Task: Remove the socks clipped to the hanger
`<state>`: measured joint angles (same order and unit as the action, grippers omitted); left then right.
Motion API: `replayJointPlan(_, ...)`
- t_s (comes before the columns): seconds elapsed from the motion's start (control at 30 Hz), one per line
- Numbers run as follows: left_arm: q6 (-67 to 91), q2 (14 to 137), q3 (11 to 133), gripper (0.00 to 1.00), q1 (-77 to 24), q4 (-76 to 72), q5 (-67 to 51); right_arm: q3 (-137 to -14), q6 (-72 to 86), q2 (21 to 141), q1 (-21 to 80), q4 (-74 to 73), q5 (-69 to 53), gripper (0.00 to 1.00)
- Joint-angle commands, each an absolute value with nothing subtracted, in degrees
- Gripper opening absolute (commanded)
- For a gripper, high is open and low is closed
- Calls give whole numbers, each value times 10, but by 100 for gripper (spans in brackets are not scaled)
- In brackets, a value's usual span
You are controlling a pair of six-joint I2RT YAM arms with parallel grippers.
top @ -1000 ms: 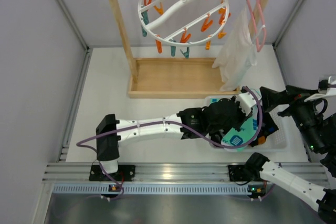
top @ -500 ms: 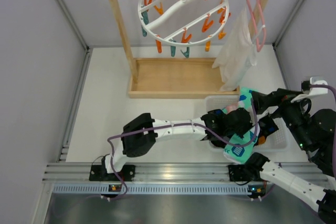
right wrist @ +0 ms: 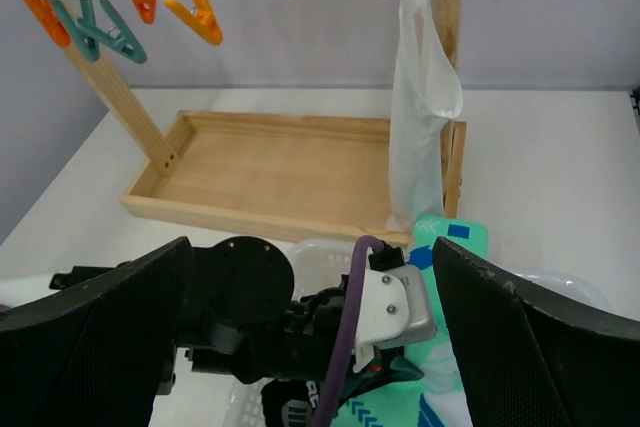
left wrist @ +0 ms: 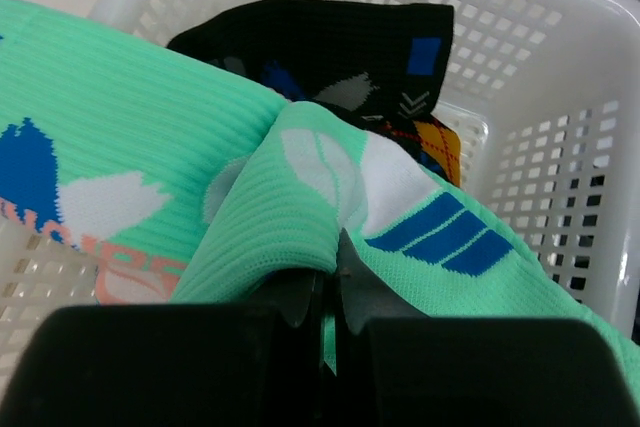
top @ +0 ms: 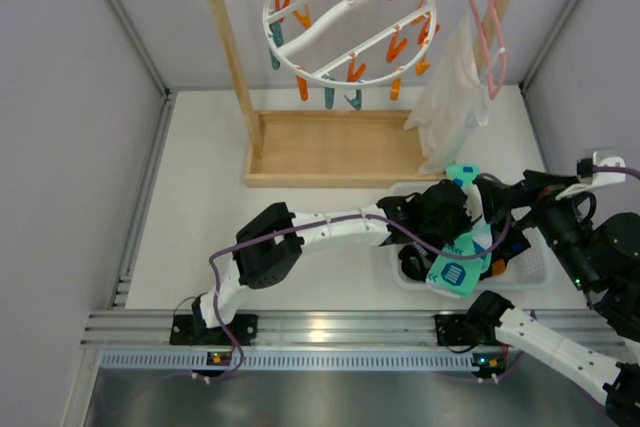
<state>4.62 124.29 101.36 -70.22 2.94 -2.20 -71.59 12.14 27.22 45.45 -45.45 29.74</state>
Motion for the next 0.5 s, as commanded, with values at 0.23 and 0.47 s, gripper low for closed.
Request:
replayJointPlan(0.23, -71, 1221, 1081, 0, -678, 98, -162, -711, 128, 265, 453, -430, 272, 100)
replayJointPlan(0.47, -104, 1243, 1131, 0, -649, 142, -215, -723, 127, 265, 453, -434, 275, 99)
